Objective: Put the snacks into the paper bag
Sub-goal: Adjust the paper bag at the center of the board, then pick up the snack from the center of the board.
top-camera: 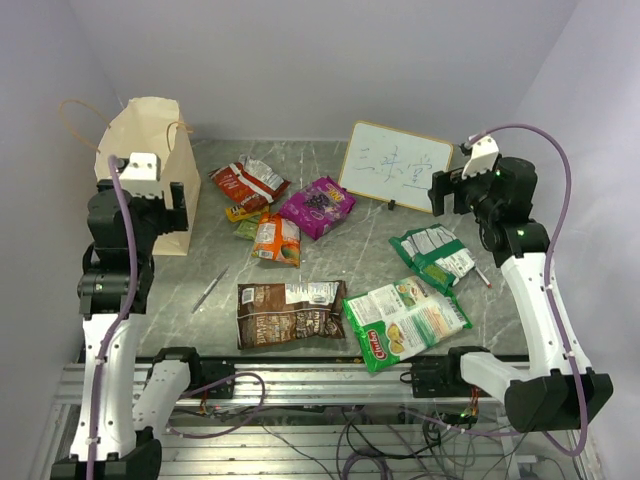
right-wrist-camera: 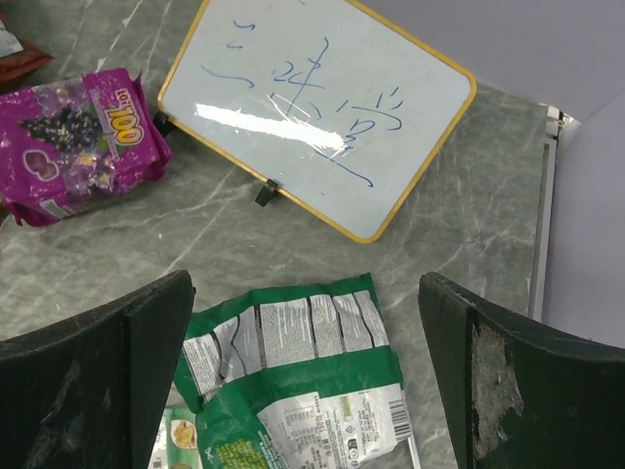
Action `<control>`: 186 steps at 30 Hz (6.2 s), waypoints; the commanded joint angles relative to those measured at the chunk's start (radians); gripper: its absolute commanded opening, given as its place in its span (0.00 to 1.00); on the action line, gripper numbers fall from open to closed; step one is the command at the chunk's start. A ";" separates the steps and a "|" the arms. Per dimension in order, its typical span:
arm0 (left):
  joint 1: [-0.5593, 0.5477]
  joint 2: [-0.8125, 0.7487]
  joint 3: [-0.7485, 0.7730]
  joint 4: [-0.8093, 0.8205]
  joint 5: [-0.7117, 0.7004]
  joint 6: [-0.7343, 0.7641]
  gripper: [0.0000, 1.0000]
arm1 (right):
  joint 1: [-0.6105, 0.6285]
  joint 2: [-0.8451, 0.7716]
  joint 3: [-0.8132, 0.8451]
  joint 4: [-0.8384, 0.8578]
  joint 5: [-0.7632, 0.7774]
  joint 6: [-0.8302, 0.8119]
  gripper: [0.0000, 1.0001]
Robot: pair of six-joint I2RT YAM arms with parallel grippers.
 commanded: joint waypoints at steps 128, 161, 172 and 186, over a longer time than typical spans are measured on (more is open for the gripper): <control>0.175 0.979 1.091 -0.838 0.220 0.394 0.07 | 0.043 0.112 -0.217 0.038 -0.272 -0.178 1.00; 0.115 0.869 0.959 -0.920 0.513 0.348 0.07 | 0.593 0.493 -0.189 0.061 -0.253 -0.168 0.88; 0.100 0.834 0.860 -0.838 0.502 0.340 0.07 | 0.593 0.581 -0.190 0.055 -0.252 -0.066 0.78; 0.095 0.776 0.821 -0.742 0.462 0.329 0.14 | 0.592 0.671 -0.162 0.071 -0.360 0.007 0.47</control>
